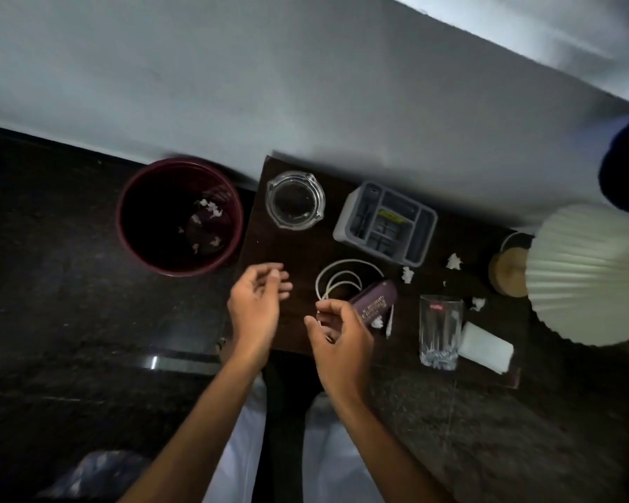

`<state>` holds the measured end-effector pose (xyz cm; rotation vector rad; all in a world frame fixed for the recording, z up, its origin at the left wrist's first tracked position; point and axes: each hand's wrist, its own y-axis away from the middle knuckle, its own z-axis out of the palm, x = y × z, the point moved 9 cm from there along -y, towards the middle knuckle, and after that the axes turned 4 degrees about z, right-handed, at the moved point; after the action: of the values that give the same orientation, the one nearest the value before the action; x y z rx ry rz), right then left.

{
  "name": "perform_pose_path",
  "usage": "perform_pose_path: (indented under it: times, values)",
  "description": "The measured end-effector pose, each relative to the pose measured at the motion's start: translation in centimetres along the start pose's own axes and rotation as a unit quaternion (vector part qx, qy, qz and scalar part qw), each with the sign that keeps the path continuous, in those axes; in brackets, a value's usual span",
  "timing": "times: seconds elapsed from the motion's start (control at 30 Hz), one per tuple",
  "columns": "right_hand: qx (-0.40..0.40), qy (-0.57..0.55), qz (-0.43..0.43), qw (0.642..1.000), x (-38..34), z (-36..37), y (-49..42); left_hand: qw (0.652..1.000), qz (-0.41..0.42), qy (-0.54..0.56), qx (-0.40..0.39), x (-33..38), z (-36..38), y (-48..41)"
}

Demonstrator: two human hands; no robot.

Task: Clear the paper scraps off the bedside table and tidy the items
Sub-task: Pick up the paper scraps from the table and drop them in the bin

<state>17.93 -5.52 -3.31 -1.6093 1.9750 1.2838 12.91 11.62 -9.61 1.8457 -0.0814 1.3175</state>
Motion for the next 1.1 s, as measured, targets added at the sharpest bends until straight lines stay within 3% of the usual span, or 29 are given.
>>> perform_pose_path:
  times: [0.23, 0.4, 0.63, 0.8, 1.1]
  values:
    - [0.072, 0.014, 0.068, 0.995, 5.6, -7.7, 1.7, 0.995, -0.017, -0.052, -0.079, -2.8, 5.1, 8.5]
    - [0.089, 0.044, 0.099, 0.99, 9.1, -11.3, 1.4, 0.995, -0.023, -0.062, -0.072, -3.3, 6.7, 11.6]
    - [0.034, 0.08, 0.097, 0.991, 10.3, -9.7, -2.7, 0.997, -0.041, -0.047, -0.048, -3.9, 9.2, 12.4]
    - [0.056, 0.111, 0.071, 0.99, 9.4, -8.7, -5.2, 0.997, -0.029, -0.05, -0.044, -4.1, 10.3, 12.2]
    - [0.011, 0.175, 0.051, 0.983, 9.3, -7.6, -6.4, 0.997, -0.036, -0.054, -0.039, -5.2, 10.4, 12.6]
